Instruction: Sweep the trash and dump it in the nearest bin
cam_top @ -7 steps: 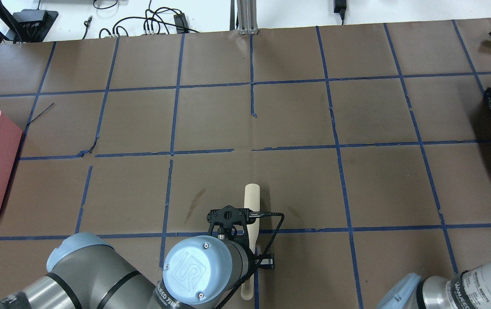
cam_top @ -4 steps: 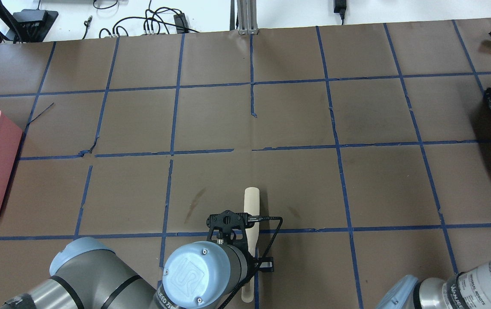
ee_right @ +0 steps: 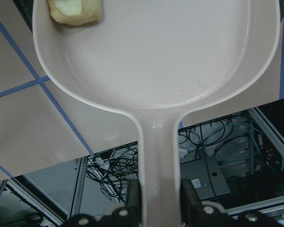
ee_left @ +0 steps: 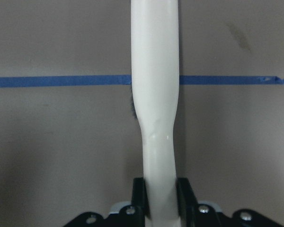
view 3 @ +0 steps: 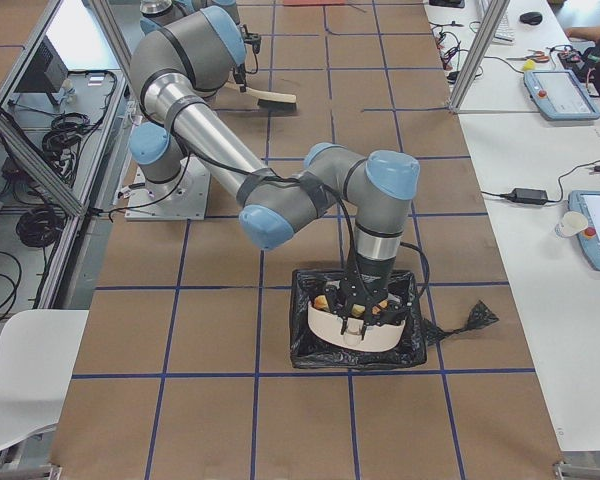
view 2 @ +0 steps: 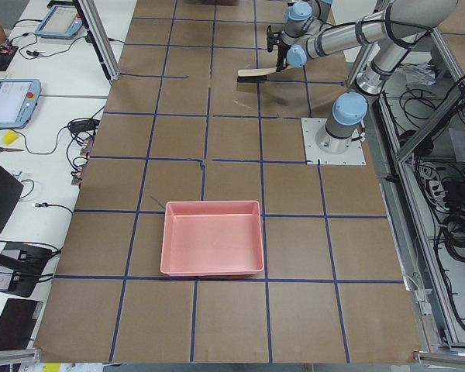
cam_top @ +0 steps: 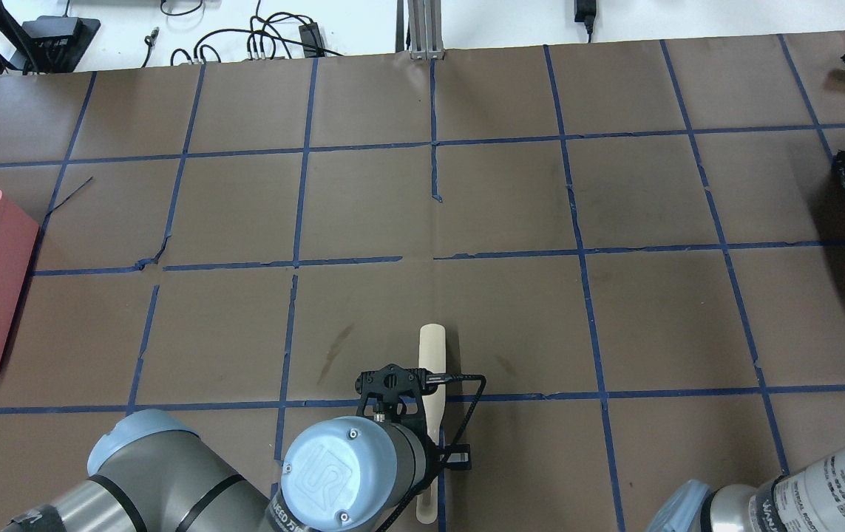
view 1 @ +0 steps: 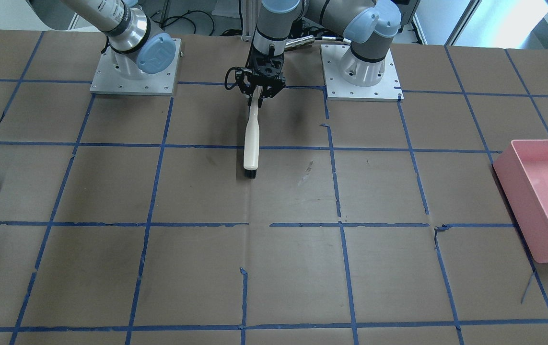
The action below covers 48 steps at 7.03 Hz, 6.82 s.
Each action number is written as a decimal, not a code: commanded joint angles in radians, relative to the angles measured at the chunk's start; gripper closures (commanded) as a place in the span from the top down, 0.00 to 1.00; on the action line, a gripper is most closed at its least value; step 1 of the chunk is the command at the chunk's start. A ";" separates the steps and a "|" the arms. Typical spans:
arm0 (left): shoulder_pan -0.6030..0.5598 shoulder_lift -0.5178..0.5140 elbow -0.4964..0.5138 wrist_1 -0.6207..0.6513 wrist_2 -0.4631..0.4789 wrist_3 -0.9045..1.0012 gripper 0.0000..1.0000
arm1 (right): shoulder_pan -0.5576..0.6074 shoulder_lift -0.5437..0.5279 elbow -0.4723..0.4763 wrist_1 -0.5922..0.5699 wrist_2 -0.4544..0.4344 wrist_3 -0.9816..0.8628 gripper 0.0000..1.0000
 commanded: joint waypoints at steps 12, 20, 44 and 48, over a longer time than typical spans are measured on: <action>0.012 -0.006 0.137 -0.054 -0.025 0.037 1.00 | 0.249 -0.371 0.459 0.193 0.494 0.758 0.00; -0.118 -0.261 0.301 -0.074 -0.022 -0.251 0.99 | 0.531 -0.328 0.503 0.166 0.572 1.550 0.00; 0.704 0.011 0.737 -1.052 0.070 0.716 1.00 | 1.200 -0.024 0.474 -0.181 0.408 2.579 0.95; 0.689 0.012 0.737 -1.045 0.061 0.713 1.00 | 1.038 -0.280 0.310 0.275 0.487 2.496 1.00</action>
